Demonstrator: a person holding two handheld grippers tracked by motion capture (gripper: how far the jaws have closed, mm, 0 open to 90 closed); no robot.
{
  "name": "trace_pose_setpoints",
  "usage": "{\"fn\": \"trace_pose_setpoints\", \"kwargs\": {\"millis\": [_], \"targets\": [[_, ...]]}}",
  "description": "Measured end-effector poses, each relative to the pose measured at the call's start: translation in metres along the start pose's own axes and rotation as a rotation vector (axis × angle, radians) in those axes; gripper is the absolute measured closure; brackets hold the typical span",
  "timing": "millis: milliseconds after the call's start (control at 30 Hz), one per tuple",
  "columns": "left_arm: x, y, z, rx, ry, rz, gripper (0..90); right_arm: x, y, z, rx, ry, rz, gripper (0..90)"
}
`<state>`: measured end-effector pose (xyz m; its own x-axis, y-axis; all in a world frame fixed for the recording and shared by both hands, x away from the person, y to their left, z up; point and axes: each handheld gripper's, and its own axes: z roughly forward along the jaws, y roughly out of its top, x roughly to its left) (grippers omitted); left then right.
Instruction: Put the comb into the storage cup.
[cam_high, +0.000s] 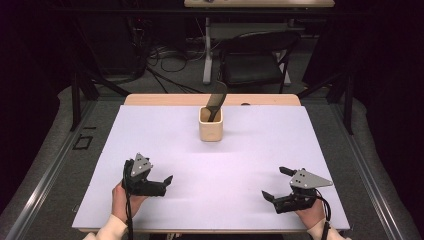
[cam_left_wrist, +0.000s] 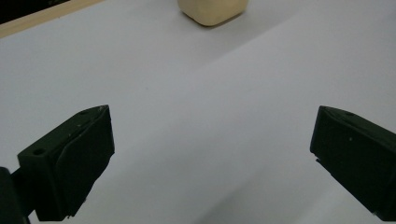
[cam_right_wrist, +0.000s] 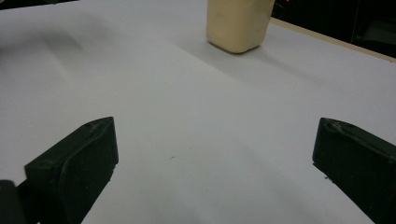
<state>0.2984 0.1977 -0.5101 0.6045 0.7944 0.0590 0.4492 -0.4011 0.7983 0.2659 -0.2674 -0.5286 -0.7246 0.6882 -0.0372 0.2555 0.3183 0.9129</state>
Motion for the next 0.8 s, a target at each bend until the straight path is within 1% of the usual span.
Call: {"fn": "trace_pose_setpoints", "kwargs": {"millis": [100,167,267,333,467,567,800], "targets": [[-0.002,-0.004,-0.003,0.0,0.004,0.002,0.0,0.0,0.0,0.0,0.003,0.001,0.001,0.0],[-0.004,-0.009,-0.005,0.003,0.005,-0.002,0.0,0.0,0.0,0.0,0.002,0.001,0.001,0.0],[-0.006,-0.012,-0.006,0.006,0.004,-0.007,0.0,0.0,0.0,0.0,0.003,0.001,0.001,0.0],[-0.006,-0.014,-0.008,0.011,0.004,0.0,0.0,0.0,0.0,0.0,0.004,0.001,0.005,0.0],[-0.01,-0.019,-0.013,-0.005,0.01,0.0,0.0,0.0,0.0,0.0,0.002,0.002,0.004,0.0],[-0.01,-0.021,-0.016,-0.006,0.012,0.009,0.0,0.0,0.0,0.0,0.003,0.002,0.005,0.0],[-0.01,-0.029,-0.019,-0.01,0.009,-0.002,0.0,0.0,0.0,0.0,0.011,0.006,0.01,0.0]]}}
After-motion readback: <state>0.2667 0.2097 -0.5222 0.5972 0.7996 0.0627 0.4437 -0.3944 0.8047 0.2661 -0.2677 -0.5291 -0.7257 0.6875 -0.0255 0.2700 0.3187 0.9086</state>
